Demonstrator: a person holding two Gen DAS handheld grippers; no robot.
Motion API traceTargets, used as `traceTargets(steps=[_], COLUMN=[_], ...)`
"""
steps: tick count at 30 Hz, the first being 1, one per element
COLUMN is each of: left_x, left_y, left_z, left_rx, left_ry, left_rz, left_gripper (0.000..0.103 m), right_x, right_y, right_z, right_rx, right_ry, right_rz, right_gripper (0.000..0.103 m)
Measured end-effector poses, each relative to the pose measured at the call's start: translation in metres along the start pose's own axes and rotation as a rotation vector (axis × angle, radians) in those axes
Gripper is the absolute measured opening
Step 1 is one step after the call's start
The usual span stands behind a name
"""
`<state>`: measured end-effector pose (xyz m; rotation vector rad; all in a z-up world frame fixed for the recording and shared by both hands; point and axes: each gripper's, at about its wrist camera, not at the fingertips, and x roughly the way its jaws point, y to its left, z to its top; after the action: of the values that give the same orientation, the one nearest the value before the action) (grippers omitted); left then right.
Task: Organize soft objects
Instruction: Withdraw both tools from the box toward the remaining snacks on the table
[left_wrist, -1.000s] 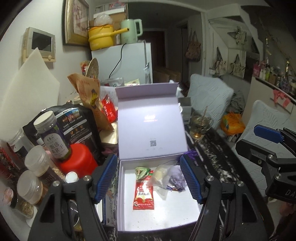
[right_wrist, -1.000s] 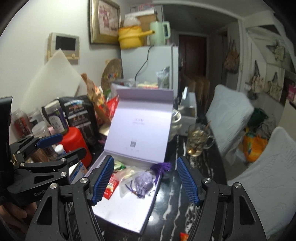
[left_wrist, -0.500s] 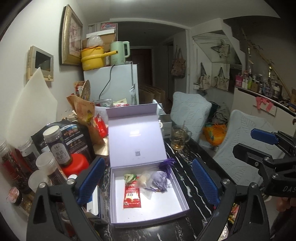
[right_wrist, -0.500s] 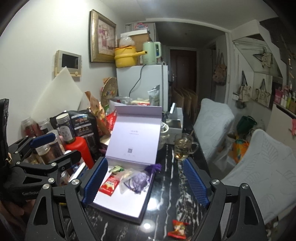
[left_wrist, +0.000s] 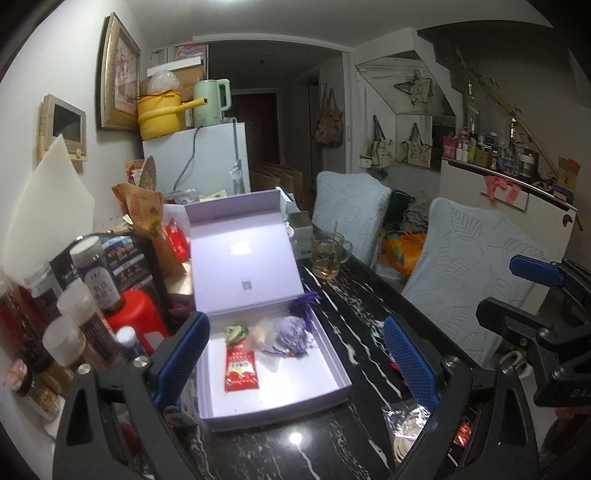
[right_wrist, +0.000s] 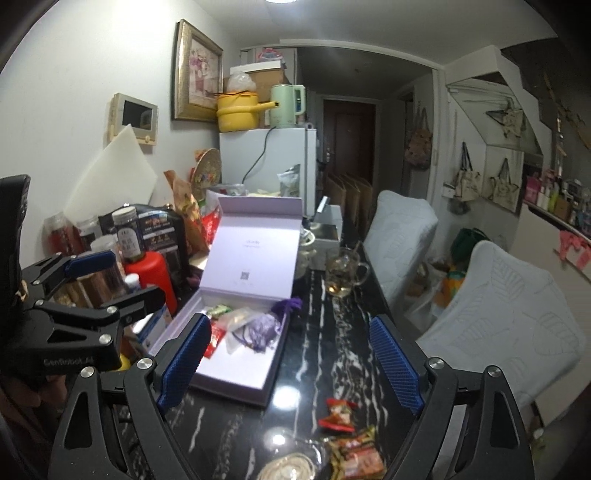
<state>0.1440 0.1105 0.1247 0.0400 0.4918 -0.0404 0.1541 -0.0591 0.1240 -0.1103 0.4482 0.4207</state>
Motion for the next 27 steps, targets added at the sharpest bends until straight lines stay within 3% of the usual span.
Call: traceTargets(steps=[9, 27], left_x=[-0.004, 0.017], left_y=[-0.012, -0.054], left_z=[-0.028, -0.106], left_rx=[0.000, 0.016], left_ry=[0.034, 0.203], left_rz=[-0.044, -0.193], left_gripper=[0.097, 0.097], right_x=[-0.021, -0.038], right_y=[0.003, -0.022], right_z=[-0.040, -0.128], right_rx=[0.008, 0.179], right_ry=[-0.032, 0.063], right_rz=[-0.039, -0.083], right_gripper=[0.089, 0.088])
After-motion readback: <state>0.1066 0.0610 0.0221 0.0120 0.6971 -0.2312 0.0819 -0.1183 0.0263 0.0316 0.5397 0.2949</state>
